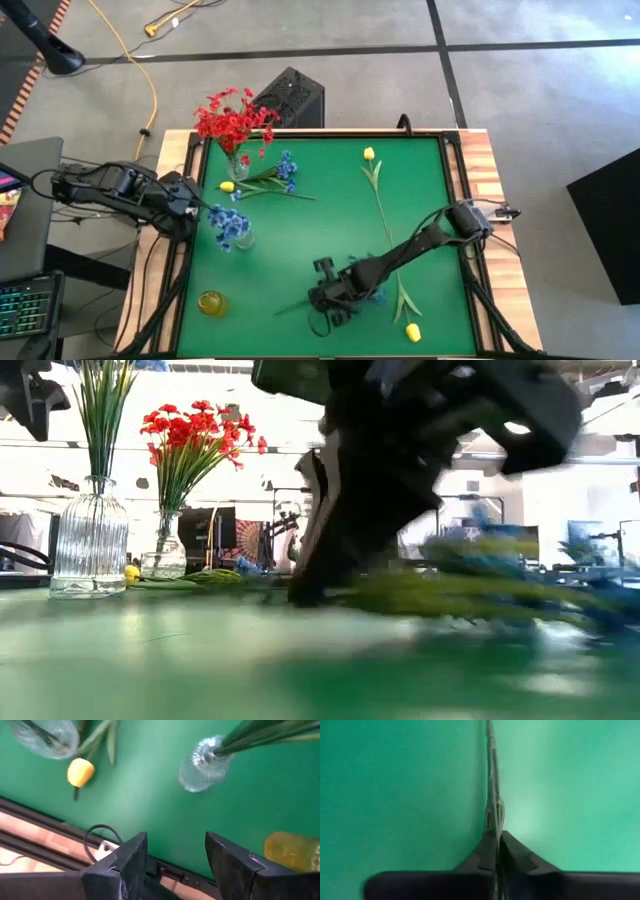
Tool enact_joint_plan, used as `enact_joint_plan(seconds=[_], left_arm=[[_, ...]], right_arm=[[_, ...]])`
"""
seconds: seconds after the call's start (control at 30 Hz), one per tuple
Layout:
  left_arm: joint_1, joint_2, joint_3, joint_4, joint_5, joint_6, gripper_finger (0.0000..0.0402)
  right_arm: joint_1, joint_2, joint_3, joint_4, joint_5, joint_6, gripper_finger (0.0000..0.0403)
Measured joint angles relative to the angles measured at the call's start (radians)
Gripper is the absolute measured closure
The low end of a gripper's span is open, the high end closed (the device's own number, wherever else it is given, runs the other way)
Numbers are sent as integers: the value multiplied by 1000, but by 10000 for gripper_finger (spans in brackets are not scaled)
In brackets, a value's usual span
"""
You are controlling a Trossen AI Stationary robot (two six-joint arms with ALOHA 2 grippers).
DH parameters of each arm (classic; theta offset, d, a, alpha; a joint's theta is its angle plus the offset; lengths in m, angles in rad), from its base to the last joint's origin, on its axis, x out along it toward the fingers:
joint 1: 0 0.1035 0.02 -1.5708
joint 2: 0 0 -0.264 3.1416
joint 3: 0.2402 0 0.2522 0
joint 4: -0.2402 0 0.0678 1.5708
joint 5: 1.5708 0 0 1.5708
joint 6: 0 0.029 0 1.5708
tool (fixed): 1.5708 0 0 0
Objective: Sort flowers into vase by color
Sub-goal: Put the bottom blue flowers into the bottom transparent vase
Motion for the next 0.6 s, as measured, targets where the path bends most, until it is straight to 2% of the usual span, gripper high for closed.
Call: enact_joint_plan(seconds=[0.03,0.1,0.27,0.37,0.53,0.6], left_arm=[[0,0,12,0,-19,1,215],[0,0,46,-1,-52,14,215],[0,0,180,0,-127,55,215],[0,-1,268,0,-194,76,215],[0,-1,381,60,-398,77,215],[0,-1,409,134,-435,113,215]], right_arm=[[-6,-20,0,-22,15,-25,377],[-18,-59,1,-52,53,-70,379],[-55,-146,1,-132,194,-176,357],[-87,-204,2,-195,302,-274,361],[-161,-276,2,-255,469,-544,377],[-199,-303,2,-250,526,-669,376]])
